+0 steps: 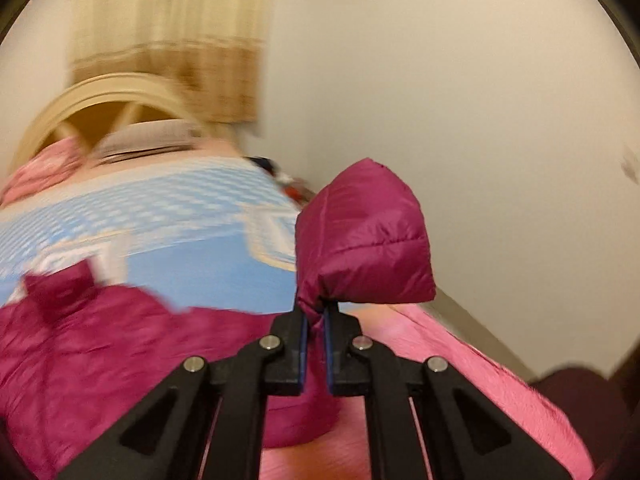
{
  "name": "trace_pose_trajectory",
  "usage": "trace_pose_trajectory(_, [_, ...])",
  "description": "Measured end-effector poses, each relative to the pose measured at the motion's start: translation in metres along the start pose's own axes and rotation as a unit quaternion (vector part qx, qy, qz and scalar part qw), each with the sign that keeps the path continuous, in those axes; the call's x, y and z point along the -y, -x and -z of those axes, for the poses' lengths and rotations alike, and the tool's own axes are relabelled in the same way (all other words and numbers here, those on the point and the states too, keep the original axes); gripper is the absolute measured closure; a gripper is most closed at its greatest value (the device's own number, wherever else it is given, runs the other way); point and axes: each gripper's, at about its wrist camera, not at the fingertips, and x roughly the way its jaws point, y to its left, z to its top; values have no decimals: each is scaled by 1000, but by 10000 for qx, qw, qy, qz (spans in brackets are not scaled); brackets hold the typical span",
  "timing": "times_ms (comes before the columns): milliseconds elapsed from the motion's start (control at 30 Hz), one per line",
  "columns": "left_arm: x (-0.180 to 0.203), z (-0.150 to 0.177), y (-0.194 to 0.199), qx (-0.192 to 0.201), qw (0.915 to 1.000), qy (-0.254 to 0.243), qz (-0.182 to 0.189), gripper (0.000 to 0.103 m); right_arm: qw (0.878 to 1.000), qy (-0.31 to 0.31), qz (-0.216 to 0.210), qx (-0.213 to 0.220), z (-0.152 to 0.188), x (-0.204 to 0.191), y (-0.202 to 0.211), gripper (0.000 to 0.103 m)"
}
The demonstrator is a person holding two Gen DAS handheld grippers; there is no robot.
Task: Fold large clothes
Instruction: 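Fold the held sleeve across the jacket body and open the right tool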
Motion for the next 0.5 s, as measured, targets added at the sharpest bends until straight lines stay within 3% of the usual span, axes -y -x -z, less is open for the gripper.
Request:
trace_pose_trajectory(167, [-7, 1, 7, 149, 9998, 124, -5, 1, 9939, 664, -881, 96, 8, -78, 36, 95])
trace_pose_trajectory(333, [-12, 1, 9, 151, 9996, 216, 65, 1, 9770, 1279, -1705, -49, 34, -163, 41, 95])
trace_pose_trajectory(500, [-13, 0, 8, 127, 9996, 230, 97, 1, 9610, 1486, -2300, -390, 57, -214, 35, 92])
